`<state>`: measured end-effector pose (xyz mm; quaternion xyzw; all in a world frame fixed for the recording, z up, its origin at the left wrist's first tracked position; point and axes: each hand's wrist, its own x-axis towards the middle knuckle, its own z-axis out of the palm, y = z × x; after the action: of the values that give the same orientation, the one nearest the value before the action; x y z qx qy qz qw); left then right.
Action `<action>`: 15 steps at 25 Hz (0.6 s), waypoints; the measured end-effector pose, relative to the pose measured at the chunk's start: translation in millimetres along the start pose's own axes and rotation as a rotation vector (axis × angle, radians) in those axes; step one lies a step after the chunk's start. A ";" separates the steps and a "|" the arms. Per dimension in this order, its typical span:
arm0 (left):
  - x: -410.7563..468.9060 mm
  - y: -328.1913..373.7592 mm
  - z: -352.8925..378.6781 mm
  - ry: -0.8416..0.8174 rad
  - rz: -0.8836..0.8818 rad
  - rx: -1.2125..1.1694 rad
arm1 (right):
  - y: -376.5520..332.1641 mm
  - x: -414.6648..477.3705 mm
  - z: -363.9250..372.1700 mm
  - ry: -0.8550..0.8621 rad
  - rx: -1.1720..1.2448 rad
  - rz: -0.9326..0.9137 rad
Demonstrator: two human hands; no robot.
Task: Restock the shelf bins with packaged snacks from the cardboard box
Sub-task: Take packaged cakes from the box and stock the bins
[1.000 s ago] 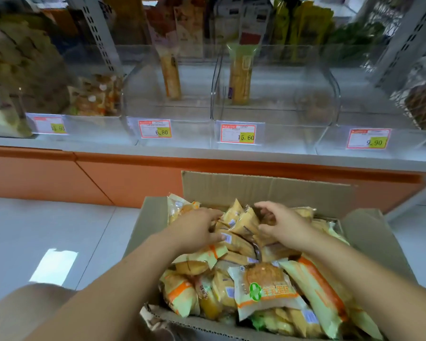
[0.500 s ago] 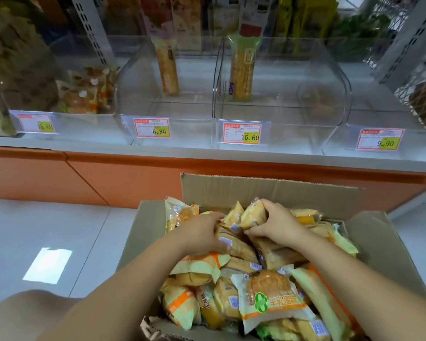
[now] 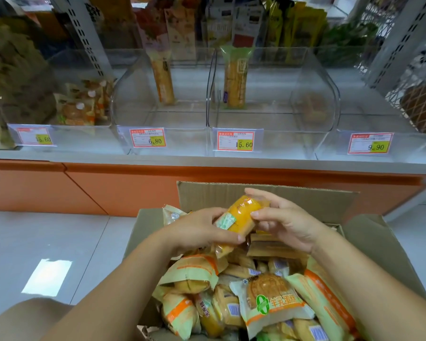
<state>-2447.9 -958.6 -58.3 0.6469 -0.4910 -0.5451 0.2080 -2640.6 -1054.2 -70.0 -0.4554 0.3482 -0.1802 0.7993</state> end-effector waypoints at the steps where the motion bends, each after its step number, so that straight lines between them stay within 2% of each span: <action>1: -0.9 -3.7 -2.0 0.056 -0.031 0.045 | 0.7 0.2 -6.6 0.040 -0.168 0.018; 4: -6.4 -14.6 -9.1 0.152 -0.109 0.071 | -1.2 1.6 -33.2 0.199 -1.030 0.114; 5: -8.4 -18.2 -11.2 0.169 -0.131 0.076 | -1.0 0.8 -35.5 0.183 -1.265 0.160; 7: -10.4 -23.9 -12.5 0.191 -0.162 0.097 | 10.3 1.2 -33.2 0.038 -1.555 0.239; 9: -10.5 -26.7 -9.8 0.219 -0.158 0.101 | 28.1 2.2 -25.7 -0.058 -1.730 0.257; 12: -10.7 -25.7 -6.2 0.253 -0.107 0.075 | 45.2 3.0 -22.0 0.051 -1.850 0.129; 14: -13.3 -23.2 -6.2 0.250 -0.085 0.051 | 40.7 2.4 -23.6 0.107 -1.726 0.087; 15: -15.0 -21.9 -6.7 0.245 -0.078 0.039 | 33.7 0.5 -24.0 0.122 -1.583 0.085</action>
<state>-2431.7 -938.0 -66.3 0.7309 -0.4470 -0.4602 0.2327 -2658.5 -1051.4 -107.2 -0.8638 0.4332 0.1266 0.2239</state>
